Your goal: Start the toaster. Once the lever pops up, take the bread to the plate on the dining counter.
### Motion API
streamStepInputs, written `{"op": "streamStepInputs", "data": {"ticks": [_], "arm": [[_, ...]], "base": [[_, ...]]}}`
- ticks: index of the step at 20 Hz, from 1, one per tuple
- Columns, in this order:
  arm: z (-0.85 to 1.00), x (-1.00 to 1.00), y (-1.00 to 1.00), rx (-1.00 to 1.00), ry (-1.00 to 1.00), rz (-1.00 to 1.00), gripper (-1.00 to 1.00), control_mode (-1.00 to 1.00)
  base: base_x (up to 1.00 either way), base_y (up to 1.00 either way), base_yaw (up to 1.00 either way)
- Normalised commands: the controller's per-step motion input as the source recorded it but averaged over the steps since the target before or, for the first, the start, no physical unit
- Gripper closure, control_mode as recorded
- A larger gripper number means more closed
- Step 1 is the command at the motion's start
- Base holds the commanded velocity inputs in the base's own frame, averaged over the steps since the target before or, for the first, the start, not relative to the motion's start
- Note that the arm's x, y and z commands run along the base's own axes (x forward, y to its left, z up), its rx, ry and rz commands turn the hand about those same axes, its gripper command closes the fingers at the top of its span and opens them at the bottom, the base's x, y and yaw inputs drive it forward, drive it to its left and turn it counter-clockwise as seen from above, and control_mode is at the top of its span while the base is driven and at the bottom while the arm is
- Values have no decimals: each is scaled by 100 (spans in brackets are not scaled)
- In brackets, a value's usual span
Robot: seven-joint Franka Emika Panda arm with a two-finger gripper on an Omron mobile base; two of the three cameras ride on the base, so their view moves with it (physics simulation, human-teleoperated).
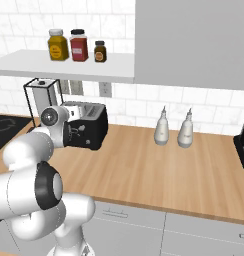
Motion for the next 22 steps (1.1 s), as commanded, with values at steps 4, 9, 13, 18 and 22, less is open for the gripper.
{"op": "streamStepInputs", "data": {"ticks": [4,9,13,18,22], "arm": [[0,0,0,0,0,0,-100,-100],[0,0,0,0,0,0,-100,-100],[0,0,0,0,0,0,-100,-100],[0,0,0,0,0,0,-100,-100],[0,0,0,0,0,0,-100,-100]], "base": [[0,0,0],[0,0,0],[0,0,0],[0,0,0],[0,0,0]]}}
